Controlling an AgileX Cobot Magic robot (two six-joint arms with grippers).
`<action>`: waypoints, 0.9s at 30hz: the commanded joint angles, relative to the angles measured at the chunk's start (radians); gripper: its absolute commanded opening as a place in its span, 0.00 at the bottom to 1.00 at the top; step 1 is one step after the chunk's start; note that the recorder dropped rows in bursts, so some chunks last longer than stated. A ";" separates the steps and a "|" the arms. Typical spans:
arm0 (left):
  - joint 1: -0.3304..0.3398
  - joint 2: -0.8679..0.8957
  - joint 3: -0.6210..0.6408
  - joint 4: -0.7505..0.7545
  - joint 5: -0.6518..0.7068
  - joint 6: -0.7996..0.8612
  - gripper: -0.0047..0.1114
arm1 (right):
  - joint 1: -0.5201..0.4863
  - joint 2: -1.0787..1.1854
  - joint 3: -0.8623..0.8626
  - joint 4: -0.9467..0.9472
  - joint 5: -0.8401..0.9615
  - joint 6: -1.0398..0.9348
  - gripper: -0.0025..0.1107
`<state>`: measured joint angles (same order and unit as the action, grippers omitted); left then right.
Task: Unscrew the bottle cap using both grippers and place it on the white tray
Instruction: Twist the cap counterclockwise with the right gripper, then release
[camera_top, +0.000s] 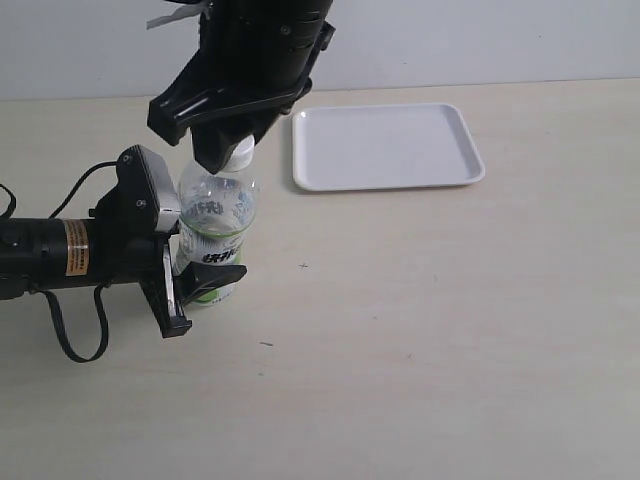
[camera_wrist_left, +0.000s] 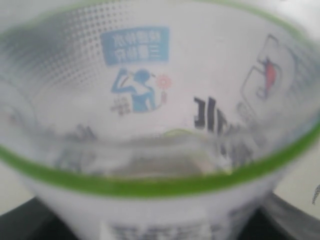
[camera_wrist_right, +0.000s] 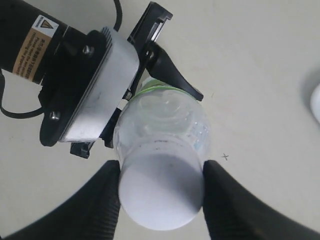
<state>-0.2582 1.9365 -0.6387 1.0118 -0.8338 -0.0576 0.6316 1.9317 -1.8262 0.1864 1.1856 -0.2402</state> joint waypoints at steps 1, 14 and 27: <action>-0.003 -0.009 -0.006 -0.001 -0.008 0.000 0.04 | 0.003 -0.013 -0.007 -0.005 0.001 -0.119 0.02; -0.003 -0.009 -0.006 -0.001 -0.009 -0.009 0.04 | 0.003 -0.013 -0.007 -0.003 0.001 -0.450 0.02; -0.003 -0.009 -0.006 -0.001 -0.009 -0.021 0.04 | 0.003 -0.017 -0.007 -0.005 0.022 -0.867 0.02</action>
<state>-0.2582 1.9365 -0.6387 1.0137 -0.8338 -0.0594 0.6316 1.9317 -1.8262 0.1887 1.1959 -1.0099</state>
